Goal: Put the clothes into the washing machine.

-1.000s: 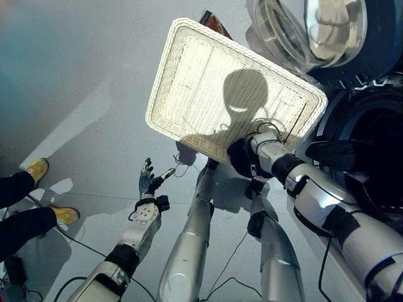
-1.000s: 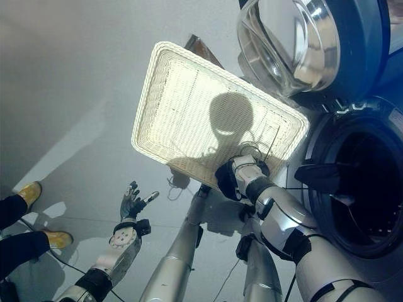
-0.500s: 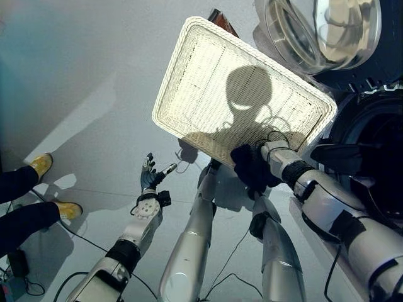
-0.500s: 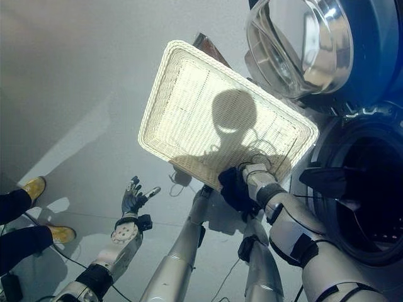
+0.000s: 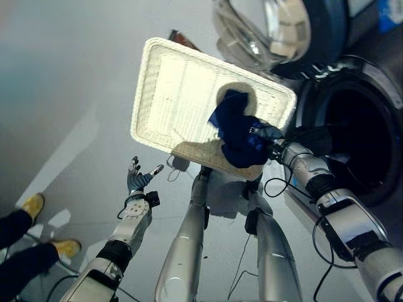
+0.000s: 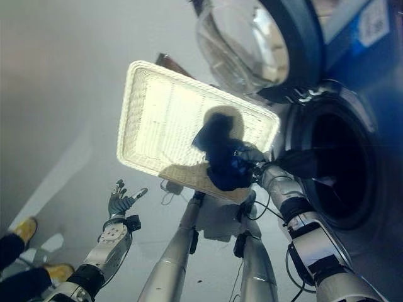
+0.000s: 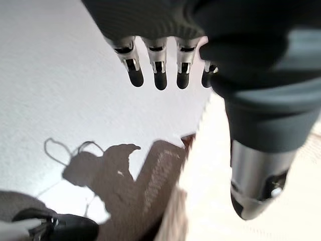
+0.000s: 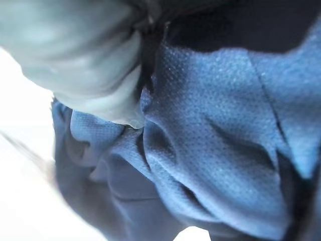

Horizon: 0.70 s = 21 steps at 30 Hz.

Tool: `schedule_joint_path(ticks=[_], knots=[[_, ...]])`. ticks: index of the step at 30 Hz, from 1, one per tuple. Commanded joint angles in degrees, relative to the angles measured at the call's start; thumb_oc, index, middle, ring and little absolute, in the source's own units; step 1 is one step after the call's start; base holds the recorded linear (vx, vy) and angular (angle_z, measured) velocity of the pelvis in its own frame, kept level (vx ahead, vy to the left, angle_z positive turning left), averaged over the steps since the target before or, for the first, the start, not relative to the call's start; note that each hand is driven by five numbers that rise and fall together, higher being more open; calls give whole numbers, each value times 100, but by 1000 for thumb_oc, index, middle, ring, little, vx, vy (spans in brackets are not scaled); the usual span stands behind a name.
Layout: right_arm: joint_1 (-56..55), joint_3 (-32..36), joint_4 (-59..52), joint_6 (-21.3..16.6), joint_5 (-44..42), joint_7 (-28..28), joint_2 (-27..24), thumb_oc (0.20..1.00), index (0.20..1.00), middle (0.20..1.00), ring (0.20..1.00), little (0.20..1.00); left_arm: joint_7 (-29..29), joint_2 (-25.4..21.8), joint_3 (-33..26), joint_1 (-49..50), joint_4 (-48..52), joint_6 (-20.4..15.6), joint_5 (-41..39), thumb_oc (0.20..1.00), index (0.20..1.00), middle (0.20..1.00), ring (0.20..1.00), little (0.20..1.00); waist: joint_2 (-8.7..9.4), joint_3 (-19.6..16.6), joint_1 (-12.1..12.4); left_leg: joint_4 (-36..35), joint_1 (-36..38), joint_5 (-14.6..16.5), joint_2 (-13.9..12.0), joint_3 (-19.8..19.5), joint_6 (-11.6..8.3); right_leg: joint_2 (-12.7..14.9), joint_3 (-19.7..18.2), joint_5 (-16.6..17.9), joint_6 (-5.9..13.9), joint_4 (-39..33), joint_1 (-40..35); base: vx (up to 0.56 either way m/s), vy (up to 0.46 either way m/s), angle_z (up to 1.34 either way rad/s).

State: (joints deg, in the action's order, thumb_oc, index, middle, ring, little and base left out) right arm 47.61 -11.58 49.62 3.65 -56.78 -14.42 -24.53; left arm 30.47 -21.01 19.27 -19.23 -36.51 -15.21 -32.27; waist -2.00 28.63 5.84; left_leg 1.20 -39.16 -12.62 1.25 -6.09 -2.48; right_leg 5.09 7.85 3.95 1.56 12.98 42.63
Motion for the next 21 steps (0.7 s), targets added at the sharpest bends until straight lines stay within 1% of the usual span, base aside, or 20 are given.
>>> schedule_joint_path(ticks=[1,2,3,4,5,6,7,8,9,10,11,12,14,15,16,17,18,19,20,21], knots=[[-17,41,-799,-74,-1421,-263,-67,200,200,200,200,200,204,175,-85,215,25,-314,61,1000,1000,1000,1000,1000,-60,117,-19,519,-128,358,193,150,126,178,-7,809,405,-598,-221,-33,65,-34],[-49,90,-917,-82,-1823,-330,-45,200,200,200,200,200,209,188,-84,236,8,-347,66,1000,1000,1000,1000,1000,-70,117,-47,541,-112,378,191,191,128,177,-31,811,402,-596,-226,-24,43,-30],[-40,141,-999,-55,-1974,-369,-16,200,200,200,200,200,219,197,-87,218,-3,-357,55,1000,1000,1000,1000,1000,-77,117,-83,555,-155,336,199,214,129,189,-36,865,398,-609,-182,-34,42,-39],[-150,281,-1245,78,-2987,-689,88,200,200,200,200,200,223,211,-61,267,-70,-429,46,1000,1000,1000,1000,1000,-90,117,-143,626,-70,443,194,311,138,190,-83,834,406,-593,-232,-34,39,-28],[-237,398,-1445,103,-3256,-775,241,200,200,200,200,200,250,257,-58,276,-108,-470,75,1000,1000,1000,1000,1000,-109,117,-202,657,-49,477,196,374,154,178,-123,834,406,-581,-232,-44,49,-27],[-297,422,-1611,-52,-3440,-799,342,200,200,200,200,200,281,274,-53,250,-121,-479,66,1000,1000,1000,1000,1000,-122,117,-265,685,-82,447,204,436,165,184,-166,898,399,-593,-179,-52,47,-19],[-318,438,-1678,-91,-3588,-804,384,200,200,200,200,200,289,278,-53,236,-128,-480,62,1000,1000,1000,1000,1000,-128,117,-294,696,-89,445,207,459,166,189,-182,917,400,-598,-161,-23,45,-21],[-414,474,-1802,-189,-3865,-753,453,200,200,200,200,200,307,280,-31,260,-135,-481,54,1000,1000,1000,1000,1000,-137,117,-320,733,-15,535,193,505,166,177,-224,875,407,-584,-209,7,44,-24],[-515,588,-1925,-307,-4042,-665,555,200,200,200,200,200,336,317,-29,280,-153,-515,53,1000,1000,1000,1000,1000,-149,117,-373,744,7,557,187,552,173,169,-261,877,402,-589,-216,-10,76,-30],[-601,719,-2031,-452,-4337,-542,623,200,200,200,200,200,360,346,-40,284,-161,-553,42,1000,1000,1000,1000,1000,-160,117,-436,727,-5,512,193,608,179,161,-301,930,387,-610,-184,-9,79,-30],[-670,793,-2077,-541,-4520,-462,665,200,200,200,200,200,370,365,-32,317,-169,-579,46,1000,1000,1000,1000,1000,-170,117,-449,725,61,571,182,630,179,143,-325,883,387,-604,-231,-27,67,-24],[-680,882,-2122,-662,-4667,-356,700,200,200,200,200,200,386,383,-37,305,-172,-604,50,1000,1000,1000,1000,1000,-174,117,-485,706,9,502,194,651,181,151,-343,948,379,-624,-174,22,48,-15],[-824,1103,-2224,-997,-5087,-173,783,200,200,200,200,200,433,449,-5,379,-183,-678,73,1000,1000,1000,1000,1000,-215,117,-525,667,106,561,164,723,178,119,-398,887,367,-627,-241,18,59,-23],[-849,1271,-2264,-1316,-5193,19,818,200,200,200,200,200,466,473,11,380,-182,-680,70,1000,1000,1000,1000,1000,-231,117,-545,641,133,559,149,759,170,124,-412,874,362,-633,-261,19,47,-30],[-816,1481,-2294,-1813,-5326,473,789,200,200,200,200,200,498,483,44,378,-207,-691,50,1000,1000,1000,1000,1000,-258,117,-578,620,156,556,137,786,161,118,-443,860,353,-634,-283,-3,36,-25],[-753,1574,-2286,-1933,-5322,643,749,200,200,200,200,200,510,488,45,347,-212,-691,35,1000,1000,1000,1000,1000,-264,117,-590,606,106,486,138,797,160,127,-450,914,343,-646,-237,28,22,-23],[-723,1656,-2258,-2089,-5298,878,708,200,200,200,200,200,517,495,69,364,-222,-684,29,1000,1000,1000,1000,1000,-282,117,-582,607,176,553,123,798,153,118,-456,842,345,-631,-303,5,12,-19],[-623,1768,-2244,-2304,-5200,1195,643,200,200,200,200,200,523,496,76,334,-227,-678,16,1000,1000,1000,1000,1000,-291,117,-587,601,121,489,130,792,151,127,-462,893,334,-636,-256,43,5,-13],[-452,1873,-2116,-2623,-5148,1588,444,200,200,200,200,200,522,488,119,329,-260,-680,-23,1000,1000,1000,1000,1000,-307,117,-571,623,140,505,128,783,139,134,-455,868,324,-626,-289,7,2,-11],[-384,1899,-2072,-2671,-5147,1687,390,200,200,200,200,200,521,490,127,313,-274,-683,-31,1000,1000,1000,1000,1000,-311,117,-568,628,122,492,131,781,136,137,-455,876,320,-627,-278,44,-20,-7]])
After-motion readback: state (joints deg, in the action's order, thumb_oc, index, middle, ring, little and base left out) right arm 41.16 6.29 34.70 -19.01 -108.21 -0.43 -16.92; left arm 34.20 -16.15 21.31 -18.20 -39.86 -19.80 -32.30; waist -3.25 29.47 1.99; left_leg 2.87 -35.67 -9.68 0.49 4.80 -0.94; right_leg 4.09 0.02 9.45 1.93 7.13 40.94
